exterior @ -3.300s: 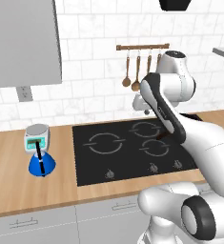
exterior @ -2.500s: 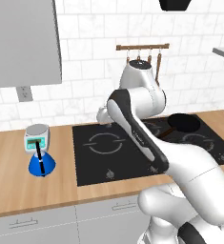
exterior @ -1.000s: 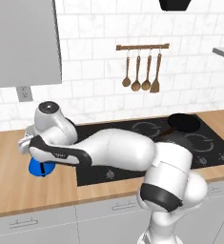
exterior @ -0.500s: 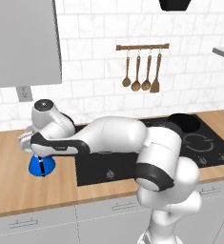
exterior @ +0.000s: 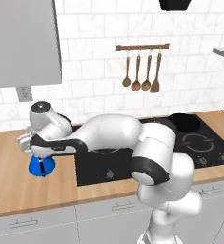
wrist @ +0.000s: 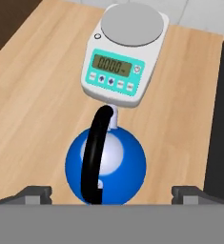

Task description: Pick the kettle from the counter and place it on a stove burner. Then turn the burner on.

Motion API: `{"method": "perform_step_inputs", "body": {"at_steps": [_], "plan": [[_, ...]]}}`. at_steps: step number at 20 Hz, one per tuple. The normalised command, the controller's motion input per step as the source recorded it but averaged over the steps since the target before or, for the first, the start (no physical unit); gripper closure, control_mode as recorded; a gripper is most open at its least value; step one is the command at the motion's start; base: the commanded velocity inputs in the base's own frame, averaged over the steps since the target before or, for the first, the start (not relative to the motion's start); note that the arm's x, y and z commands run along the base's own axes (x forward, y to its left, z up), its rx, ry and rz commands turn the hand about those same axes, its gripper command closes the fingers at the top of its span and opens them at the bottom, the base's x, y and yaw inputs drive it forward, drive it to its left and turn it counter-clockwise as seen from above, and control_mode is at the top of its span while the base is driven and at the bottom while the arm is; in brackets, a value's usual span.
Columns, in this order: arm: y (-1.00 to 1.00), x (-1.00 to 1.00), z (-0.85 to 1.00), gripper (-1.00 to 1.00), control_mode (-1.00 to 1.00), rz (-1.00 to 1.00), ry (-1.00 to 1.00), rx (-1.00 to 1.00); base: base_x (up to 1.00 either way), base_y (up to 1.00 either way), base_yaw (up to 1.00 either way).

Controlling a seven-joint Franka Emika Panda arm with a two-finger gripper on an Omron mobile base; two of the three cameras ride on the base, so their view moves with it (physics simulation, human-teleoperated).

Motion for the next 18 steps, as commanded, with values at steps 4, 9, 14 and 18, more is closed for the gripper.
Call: {"method": "perform_step_inputs", "body": {"at_steps": [4, 9, 14, 18], "plan": [[0.27, 0.14, -0.33, -1.0, -1.0, 0.0, 0.0, -0.03, 0.0, 0.0, 0.0], [0.27, 0.14, -0.17, -1.0, -1.0, 0.0, 0.0, -0.01, 0.0, 0.0, 0.0], [0.03, 0.03, 0.0, 1.0, -1.0, 0.0, 0.0, -0.02, 0.0, 0.0, 0.0], [-0.12, -0.02, 0.0, 1.0, -1.0, 0.0, 0.0, 0.0, 0.0, 0.0, 0.0]]}}
